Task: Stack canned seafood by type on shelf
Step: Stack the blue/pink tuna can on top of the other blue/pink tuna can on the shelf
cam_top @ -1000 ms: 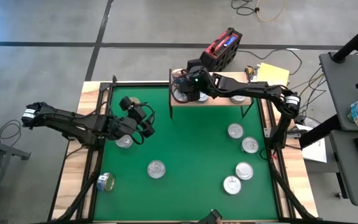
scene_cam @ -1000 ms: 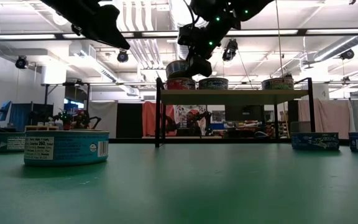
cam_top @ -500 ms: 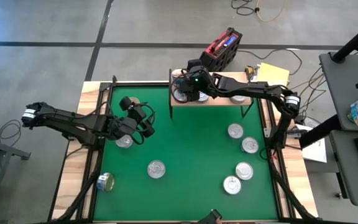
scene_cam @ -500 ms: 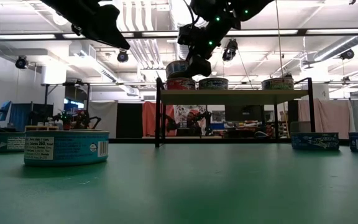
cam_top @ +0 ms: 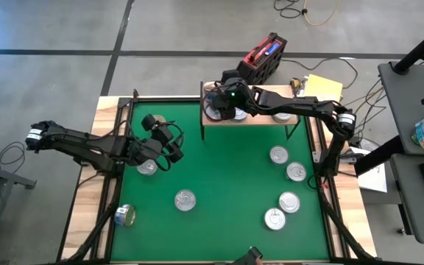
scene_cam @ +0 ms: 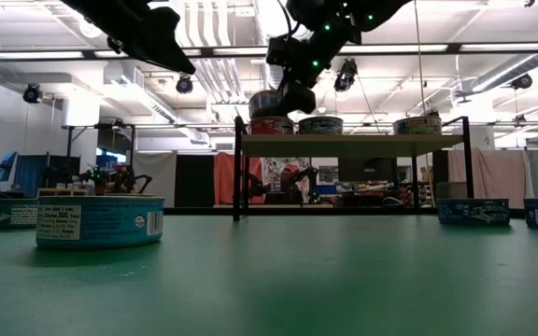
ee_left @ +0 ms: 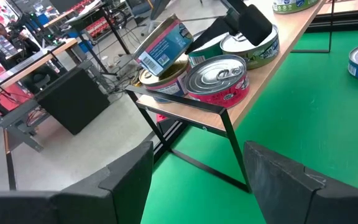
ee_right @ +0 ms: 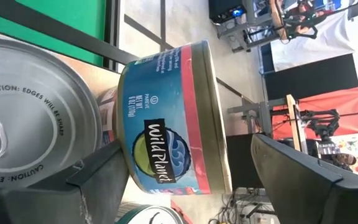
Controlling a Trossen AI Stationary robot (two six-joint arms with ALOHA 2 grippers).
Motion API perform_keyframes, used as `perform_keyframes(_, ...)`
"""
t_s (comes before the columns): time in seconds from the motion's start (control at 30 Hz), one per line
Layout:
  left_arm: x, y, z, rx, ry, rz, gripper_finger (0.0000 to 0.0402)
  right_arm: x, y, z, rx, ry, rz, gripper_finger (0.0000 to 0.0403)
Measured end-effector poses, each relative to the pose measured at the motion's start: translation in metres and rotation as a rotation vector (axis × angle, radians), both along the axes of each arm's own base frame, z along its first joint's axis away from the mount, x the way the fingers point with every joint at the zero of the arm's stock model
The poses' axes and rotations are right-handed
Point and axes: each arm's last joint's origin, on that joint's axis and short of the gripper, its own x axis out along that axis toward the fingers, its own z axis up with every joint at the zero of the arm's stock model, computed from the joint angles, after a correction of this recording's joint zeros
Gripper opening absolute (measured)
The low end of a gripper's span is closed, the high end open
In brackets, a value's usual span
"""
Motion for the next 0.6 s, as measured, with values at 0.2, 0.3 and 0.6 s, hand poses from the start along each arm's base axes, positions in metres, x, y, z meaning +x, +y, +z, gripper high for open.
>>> perform_keyframes(0.2,0.0001,0.0001,-0.0001,-0.001,-0.001,0.001,0.0233,0.0005,-0.0022,0.0025,-0.027,-0.010,0.008,0.0315)
perform_keyframes(0.3,0.0000,0.0000,-0.0001,-0.002,-0.002,0.001,0.0233,0.0002,-0.0031,0.0026,-0.026,-0.012,0.004,0.0319)
perform_keyframes(0.6,0.0000,0.0000,0.0000,-0.002,-0.002,0.001,0.0233,-0.0024,-0.0019,-0.0023,0.033,0.003,-0.023,0.0317)
